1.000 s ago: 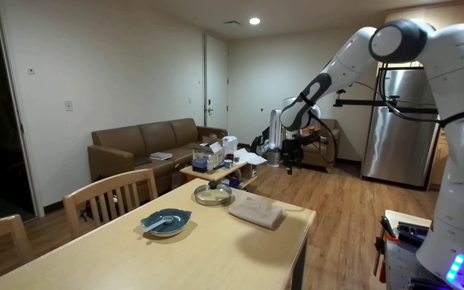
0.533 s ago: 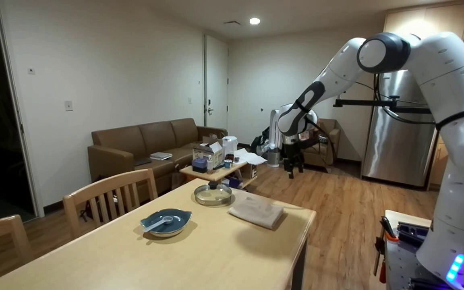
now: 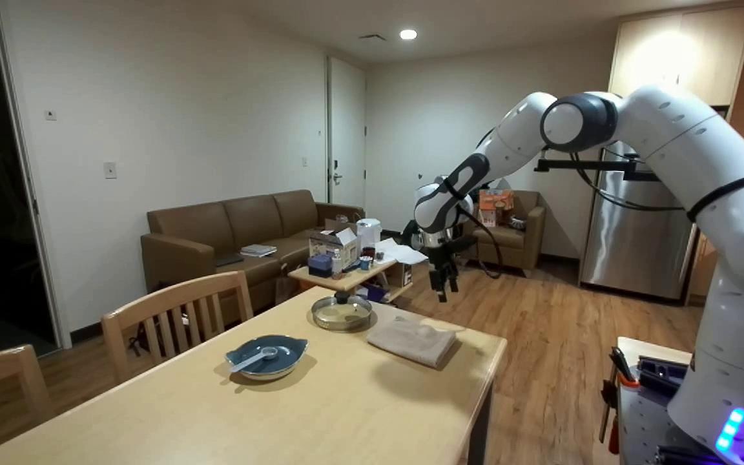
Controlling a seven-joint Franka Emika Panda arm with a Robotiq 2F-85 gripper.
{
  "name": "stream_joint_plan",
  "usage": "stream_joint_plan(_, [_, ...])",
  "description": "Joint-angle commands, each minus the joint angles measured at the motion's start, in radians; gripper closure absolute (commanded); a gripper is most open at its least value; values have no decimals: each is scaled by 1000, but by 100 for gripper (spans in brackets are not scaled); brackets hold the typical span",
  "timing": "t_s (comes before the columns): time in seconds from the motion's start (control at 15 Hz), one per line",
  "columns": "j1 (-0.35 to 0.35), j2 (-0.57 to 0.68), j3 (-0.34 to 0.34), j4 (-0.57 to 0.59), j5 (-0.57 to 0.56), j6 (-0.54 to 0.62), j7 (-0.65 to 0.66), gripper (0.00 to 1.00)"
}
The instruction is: Unfold the towel
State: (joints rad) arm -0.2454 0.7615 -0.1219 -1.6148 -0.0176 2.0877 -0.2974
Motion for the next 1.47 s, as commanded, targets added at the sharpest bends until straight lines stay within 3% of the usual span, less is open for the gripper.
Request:
stream_joint_plan(0.0, [-25,185,21,245,-35,-147,-55,0])
stream_joint_plan(0.47, [-28,399,14,586,-70,-377,-70,0])
stream_joint_plan(0.53, [-24,349,19,479,-67,-293,-64,0])
stream_joint_plan(0.73, [-25,381,19,546,-67,-345,-64,0])
stream_joint_plan(0.87, [-31,385,27,526,-32,-219,-98,0])
stream_joint_plan(1.07, [-44,433,81,562,-26,-119,-128,0])
stream_joint_plan(1.4, [-32,474,136,581,-31,-113,-186,0])
